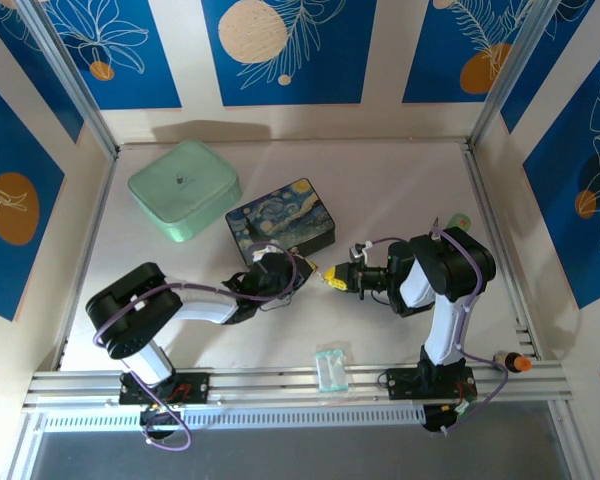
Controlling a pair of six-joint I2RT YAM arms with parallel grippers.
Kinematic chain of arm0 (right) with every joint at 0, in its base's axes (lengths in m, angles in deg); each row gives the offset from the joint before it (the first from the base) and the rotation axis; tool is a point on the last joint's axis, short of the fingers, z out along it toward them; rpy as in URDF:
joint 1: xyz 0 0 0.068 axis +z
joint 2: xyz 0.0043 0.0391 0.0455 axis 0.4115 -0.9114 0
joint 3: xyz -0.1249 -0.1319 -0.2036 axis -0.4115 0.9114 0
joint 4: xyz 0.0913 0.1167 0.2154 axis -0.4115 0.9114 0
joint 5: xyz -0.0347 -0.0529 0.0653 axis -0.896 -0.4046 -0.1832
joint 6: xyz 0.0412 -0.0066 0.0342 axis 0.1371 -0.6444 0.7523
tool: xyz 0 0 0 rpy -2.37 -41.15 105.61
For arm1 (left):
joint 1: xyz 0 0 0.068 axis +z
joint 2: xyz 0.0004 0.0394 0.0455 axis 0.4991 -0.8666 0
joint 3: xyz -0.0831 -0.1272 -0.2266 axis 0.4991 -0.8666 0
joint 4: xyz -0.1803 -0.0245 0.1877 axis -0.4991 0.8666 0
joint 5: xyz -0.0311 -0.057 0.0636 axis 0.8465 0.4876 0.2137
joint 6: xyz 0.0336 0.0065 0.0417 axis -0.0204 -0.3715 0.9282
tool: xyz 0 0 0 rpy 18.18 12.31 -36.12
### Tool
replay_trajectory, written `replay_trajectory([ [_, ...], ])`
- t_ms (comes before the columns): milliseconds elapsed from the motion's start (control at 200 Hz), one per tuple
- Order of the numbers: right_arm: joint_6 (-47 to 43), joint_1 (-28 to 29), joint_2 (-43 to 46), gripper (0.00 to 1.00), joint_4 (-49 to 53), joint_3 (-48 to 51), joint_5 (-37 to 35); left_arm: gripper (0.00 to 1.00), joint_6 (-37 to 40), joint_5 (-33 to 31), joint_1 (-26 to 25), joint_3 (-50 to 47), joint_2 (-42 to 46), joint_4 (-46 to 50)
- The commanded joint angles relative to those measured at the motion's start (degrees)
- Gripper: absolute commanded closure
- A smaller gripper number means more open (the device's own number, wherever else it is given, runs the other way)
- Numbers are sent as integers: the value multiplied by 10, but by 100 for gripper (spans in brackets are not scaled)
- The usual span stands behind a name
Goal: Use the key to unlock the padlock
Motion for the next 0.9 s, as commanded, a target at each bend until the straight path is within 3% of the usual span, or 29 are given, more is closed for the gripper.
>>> replay_trajectory([
  [0,1,-4,0,100,-16,-2,3,100,-30,35,-7,1,-7,-46],
  [895,-11,11,9,100,-16,-8,10,100,-24,33,-6,11,-9,-20],
])
